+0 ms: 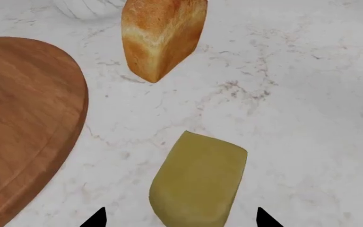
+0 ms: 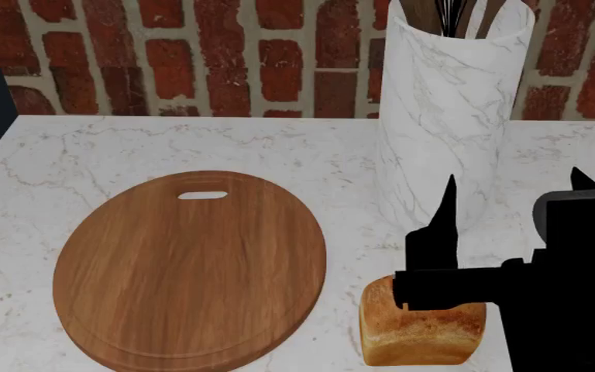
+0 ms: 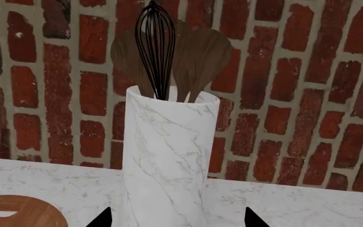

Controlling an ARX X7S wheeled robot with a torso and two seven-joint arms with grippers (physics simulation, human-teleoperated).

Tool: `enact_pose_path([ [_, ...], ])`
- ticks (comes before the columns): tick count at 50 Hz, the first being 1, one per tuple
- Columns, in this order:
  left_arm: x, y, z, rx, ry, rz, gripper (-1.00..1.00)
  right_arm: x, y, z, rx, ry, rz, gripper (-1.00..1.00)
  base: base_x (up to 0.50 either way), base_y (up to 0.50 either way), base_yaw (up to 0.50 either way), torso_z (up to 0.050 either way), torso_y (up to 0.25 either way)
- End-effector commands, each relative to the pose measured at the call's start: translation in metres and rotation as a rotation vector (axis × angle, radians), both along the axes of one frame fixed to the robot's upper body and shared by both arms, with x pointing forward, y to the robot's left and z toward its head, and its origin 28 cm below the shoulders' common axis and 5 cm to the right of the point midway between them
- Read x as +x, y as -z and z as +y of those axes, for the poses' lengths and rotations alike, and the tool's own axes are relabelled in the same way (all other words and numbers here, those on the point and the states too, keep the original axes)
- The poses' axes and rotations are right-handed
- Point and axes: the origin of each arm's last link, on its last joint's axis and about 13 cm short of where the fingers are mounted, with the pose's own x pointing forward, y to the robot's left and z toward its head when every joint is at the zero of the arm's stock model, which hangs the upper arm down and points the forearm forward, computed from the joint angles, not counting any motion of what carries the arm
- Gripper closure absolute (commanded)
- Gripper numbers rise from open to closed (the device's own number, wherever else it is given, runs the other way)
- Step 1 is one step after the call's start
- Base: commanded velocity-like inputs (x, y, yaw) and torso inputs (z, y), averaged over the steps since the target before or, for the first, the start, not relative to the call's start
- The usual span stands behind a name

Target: Place the bread and cheese on the cutting board.

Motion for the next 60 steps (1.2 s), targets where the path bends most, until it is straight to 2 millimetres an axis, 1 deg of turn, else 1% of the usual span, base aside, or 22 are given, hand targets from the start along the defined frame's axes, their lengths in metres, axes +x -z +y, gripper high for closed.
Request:
enact_pose_path([
  [1,0.007,0.009,-0.005,-0.016,0.006,-0.001,-1.0,-0.002,0.004,-0.001,0.022,-0.006,-0.001,-1.0,0.0,0.0,0.0,0.0,0.0],
  [13,0.011,0.01,-0.012,0.006,0.05,0.008,-1.0,-0.003,0.007,-0.003,0.022,-0.007,0.007,-1.0,0.0,0.0,0.0,0.0,0.0],
  [21,0.017,0.017,-0.016,0.017,0.064,0.026,-1.0,-0.003,0.01,-0.004,0.02,-0.007,0.014,-1.0,0.0,0.0,0.0,0.0,0.0],
  [27,0.015,0.018,-0.017,0.018,0.079,0.025,-1.0,-0.003,0.013,-0.003,0.021,-0.006,0.017,-1.0,0.0,0.0,0.0,0.0,0.0],
  [30,0.013,0.015,-0.017,0.014,0.091,0.016,-1.0,-0.002,0.015,-0.003,0.021,-0.008,0.022,-1.0,0.0,0.0,0.0,0.0,0.0],
  [31,0.013,0.013,-0.018,0.016,0.09,0.012,1.0,-0.002,0.015,-0.003,0.021,-0.009,0.022,-1.0,0.0,0.0,0.0,0.0,0.0],
  [42,0.012,0.005,-0.018,0.012,0.08,-0.022,1.0,-0.003,0.014,-0.003,0.016,-0.012,0.025,-1.0,0.0,0.0,0.0,0.0,0.0],
  [44,0.014,-0.001,-0.017,0.006,0.053,-0.045,1.0,-0.003,0.014,-0.003,0.018,-0.012,0.023,-1.0,0.0,0.0,0.0,0.0,0.0],
  [48,0.02,-0.018,-0.012,-0.03,-0.007,-0.072,1.0,-0.003,0.014,-0.003,0.02,-0.011,0.022,-1.0,0.0,0.0,0.0,0.0,0.0],
  [49,0.022,-0.026,-0.01,-0.083,-0.024,-0.064,1.0,-0.003,0.014,-0.003,0.021,-0.009,0.021,-1.0,0.0,0.0,0.0,0.0,0.0],
  [53,0.026,-0.044,-0.004,-0.106,-0.062,-0.108,1.0,-0.003,0.013,-0.003,0.024,-0.006,0.02,-1.0,0.0,0.0,0.0,0.0,0.0],
  [57,0.03,-0.053,0.0,-0.11,-0.09,-0.126,1.0,-0.003,0.014,-0.003,0.024,-0.007,0.019,-1.0,0.0,0.0,0.0,0.0,0.0],
  [60,0.027,-0.063,0.005,-0.144,-0.104,-0.14,1.0,-0.003,0.014,-0.004,0.023,-0.003,0.02,-1.0,0.0,0.0,0.0,0.0,0.0],
])
